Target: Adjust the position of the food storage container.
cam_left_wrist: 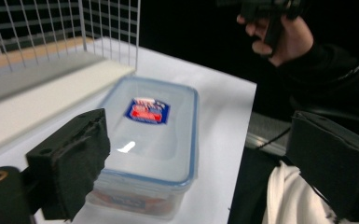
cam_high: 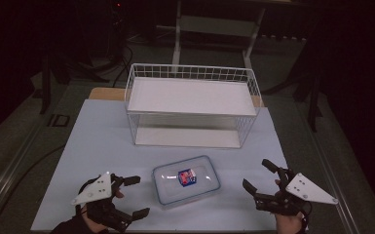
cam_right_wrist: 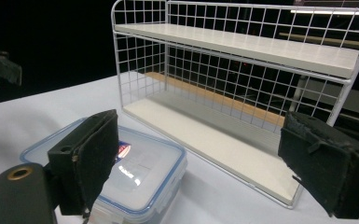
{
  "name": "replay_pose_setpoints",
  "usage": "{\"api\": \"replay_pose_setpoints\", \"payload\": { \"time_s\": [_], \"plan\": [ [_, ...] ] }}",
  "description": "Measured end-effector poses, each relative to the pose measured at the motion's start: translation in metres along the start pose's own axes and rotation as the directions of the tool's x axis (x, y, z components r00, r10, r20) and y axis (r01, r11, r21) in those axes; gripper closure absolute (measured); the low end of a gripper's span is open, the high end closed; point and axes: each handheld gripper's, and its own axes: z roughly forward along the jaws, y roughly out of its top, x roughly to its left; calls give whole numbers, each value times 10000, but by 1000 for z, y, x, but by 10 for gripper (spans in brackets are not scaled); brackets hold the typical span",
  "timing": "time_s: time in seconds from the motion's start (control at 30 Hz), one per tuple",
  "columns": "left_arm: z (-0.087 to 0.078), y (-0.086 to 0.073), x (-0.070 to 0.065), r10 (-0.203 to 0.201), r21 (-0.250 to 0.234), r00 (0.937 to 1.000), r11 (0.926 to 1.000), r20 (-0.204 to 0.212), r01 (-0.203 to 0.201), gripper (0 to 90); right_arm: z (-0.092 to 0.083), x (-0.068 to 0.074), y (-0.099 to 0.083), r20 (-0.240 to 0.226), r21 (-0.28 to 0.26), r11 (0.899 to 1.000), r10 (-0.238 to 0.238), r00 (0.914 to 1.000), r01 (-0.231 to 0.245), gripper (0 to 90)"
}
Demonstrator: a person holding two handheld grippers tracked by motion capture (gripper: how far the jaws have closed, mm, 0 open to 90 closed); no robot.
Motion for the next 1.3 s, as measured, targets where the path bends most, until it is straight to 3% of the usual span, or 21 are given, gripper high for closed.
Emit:
{"api": "replay_pose_setpoints", "payload": {
  "time_s": [0.07, 0.17, 0.23, 0.33, 0.47, 0.57, 0.63, 0.73, 0.87, 0.9, 1.3],
  "plan": [
    [7, -4, -2, -46, 349, 9999, 9994, 166, 40, 177, 1, 0, 0, 42, 21, 10000, -5, 10000, 5, 121],
    [16, -8, -3, 28, 856, 9990, 9963, 446, -66, 416, 1, 0, -1, 26, 60, 10000, 40, 10000, -40, 122],
    [21, -9, -4, 37, 1184, 9980, 9929, 638, -113, 502, 2, 0, -1, 28, 82, 9999, 74, 10000, -75, 122],
    [32, -13, -8, 304, 1803, 9961, 9826, 823, -449, 603, 2, -1, -2, 29, 111, 9999, 91, 10000, -92, 122],
    [49, -20, -12, 235, 2753, 9950, 9601, 974, -497, 732, 3, -1, -3, -9, 155, 9998, 116, 9999, -115, 123],
    [58, -27, -11, 95, 3193, 9942, 9466, 1072, -435, 807, 4, -2, -4, -38, 216, 9996, 172, 9998, -171, 127],
    [62, -29, -11, 99, 3372, 9961, 9406, 875, -390, 844, 4, -2, -4, -68, 231, 9995, 213, 9998, -211, 129],
    [66, -29, -10, 57, 3440, 9976, 9385, 684, -290, 891, 4, -2, -4, -97, 222, 9995, 234, 9997, -232, 128],
    [71, -28, -9, -34, 3516, 9966, 9358, 828, -260, 895, 4, -2, -4, -100, 237, 9994, 244, 9997, -241, 128],
    [74, -28, -10, 131, 3603, 9976, 9321, 677, -367, 895, 5, -2, -4, -112, 263, 9994, 249, 9996, -246, 128],
    [74, -30, 2, -304, 3654, 9990, 9307, 318, 167, 896, 6, -3, -6, -170, 286, 9993, 265, 9995, -260, 128]
  ]
}}
